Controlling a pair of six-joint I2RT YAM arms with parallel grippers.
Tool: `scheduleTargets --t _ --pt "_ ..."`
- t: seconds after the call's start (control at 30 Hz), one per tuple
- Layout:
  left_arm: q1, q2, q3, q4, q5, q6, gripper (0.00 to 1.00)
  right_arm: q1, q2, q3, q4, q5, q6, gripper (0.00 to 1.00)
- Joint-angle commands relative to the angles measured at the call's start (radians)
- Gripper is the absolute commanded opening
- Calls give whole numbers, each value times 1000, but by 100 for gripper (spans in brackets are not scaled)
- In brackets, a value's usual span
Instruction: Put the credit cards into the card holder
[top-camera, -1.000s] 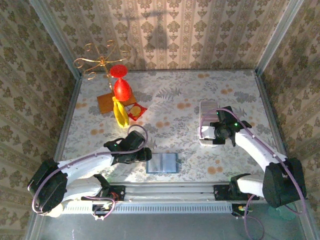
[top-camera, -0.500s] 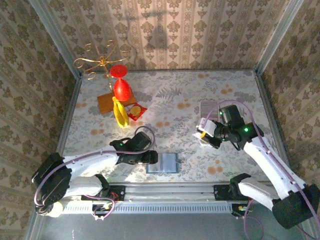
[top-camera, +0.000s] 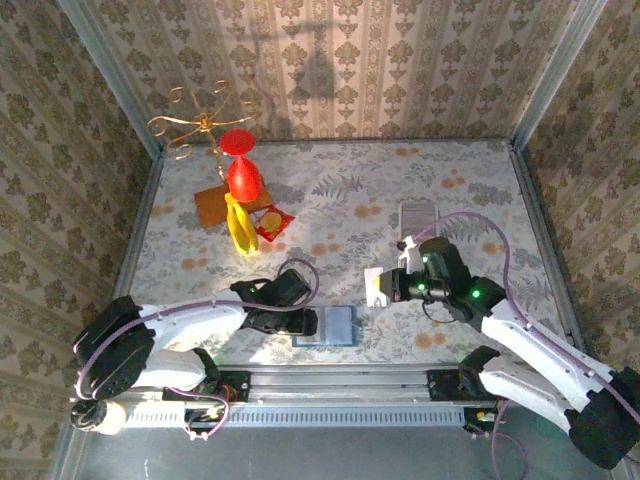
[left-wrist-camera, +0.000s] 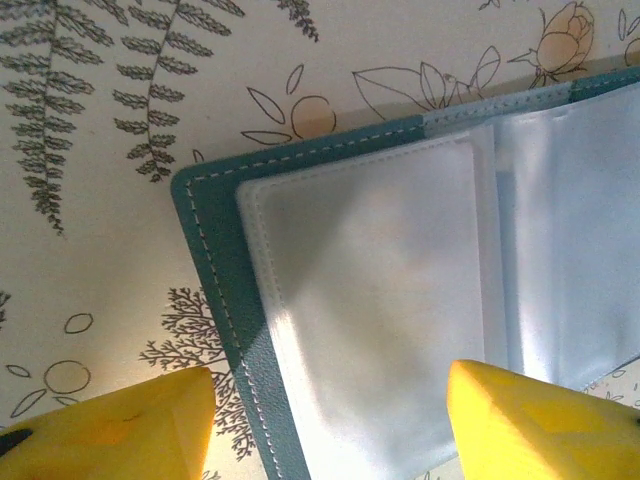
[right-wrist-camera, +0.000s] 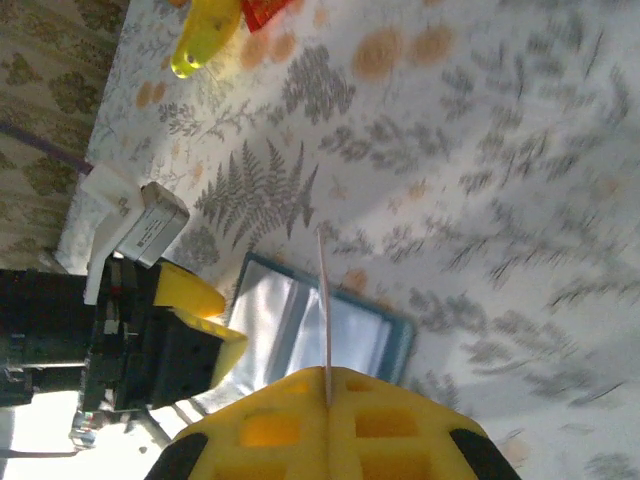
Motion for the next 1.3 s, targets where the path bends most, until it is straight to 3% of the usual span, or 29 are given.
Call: scheduleTargets --t 0.0,0.27,0.6,0.87,1.27 --pt "-7 14 6 7 27 5 62 66 19 -47 131 64 253 0" --pt "-8 27 -6 17 39 -8 59 227 139 -104 263 150 393 0" --pt "-8 62 -13 12 49 -10 51 331 353 -42 380 190 465 0" --pt "-6 63 -15 -2 42 -14 40 351 475 13 422 194 499 0" --pt "-6 68 -19 -13 41 -17 30 351 498 -9 431 234 514 0"
